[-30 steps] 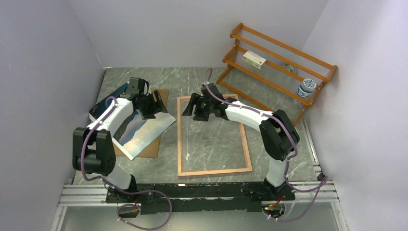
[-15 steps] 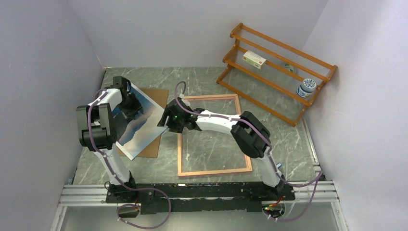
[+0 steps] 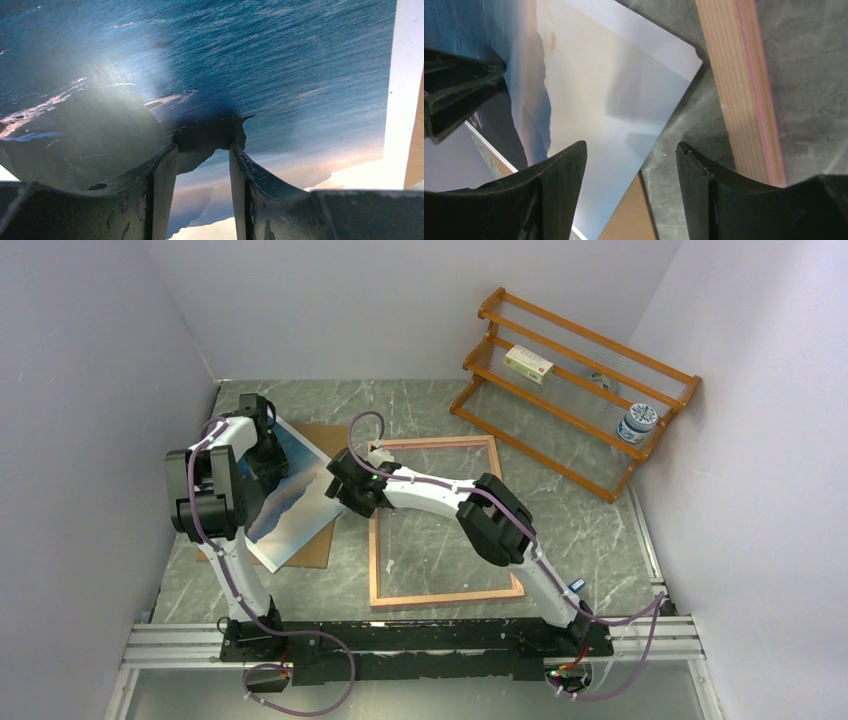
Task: Put the photo into the frame
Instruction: Pick up the photo at the center of the board.
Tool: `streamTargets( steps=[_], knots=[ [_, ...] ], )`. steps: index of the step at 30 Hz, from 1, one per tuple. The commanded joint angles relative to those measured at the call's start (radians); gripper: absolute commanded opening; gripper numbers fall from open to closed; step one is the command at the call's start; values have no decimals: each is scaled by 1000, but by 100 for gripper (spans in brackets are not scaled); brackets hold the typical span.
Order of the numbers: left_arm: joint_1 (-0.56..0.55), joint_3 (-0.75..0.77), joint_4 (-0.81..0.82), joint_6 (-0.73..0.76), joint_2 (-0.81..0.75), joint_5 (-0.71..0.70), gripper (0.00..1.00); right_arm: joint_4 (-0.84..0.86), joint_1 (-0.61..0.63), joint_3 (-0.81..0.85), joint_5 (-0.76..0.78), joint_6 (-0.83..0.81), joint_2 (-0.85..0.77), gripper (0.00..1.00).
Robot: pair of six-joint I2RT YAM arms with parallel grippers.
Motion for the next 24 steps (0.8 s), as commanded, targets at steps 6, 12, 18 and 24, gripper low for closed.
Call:
streamTargets(
  steps=[6, 12, 18, 24],
  knots=[
    [-3, 26, -126, 32, 126, 2, 47, -28, -3, 71, 20, 40, 105, 70],
    [-3, 33, -168, 42, 161, 26, 47, 377, -25, -168, -98, 2, -25, 73],
    [-3, 42, -191, 44, 177, 32, 46, 604, -47, -244, -159, -1, -44, 73],
    [-3, 44, -201, 49, 181, 31, 46, 826, -60, -310, -223, -63, -35, 73]
  ],
)
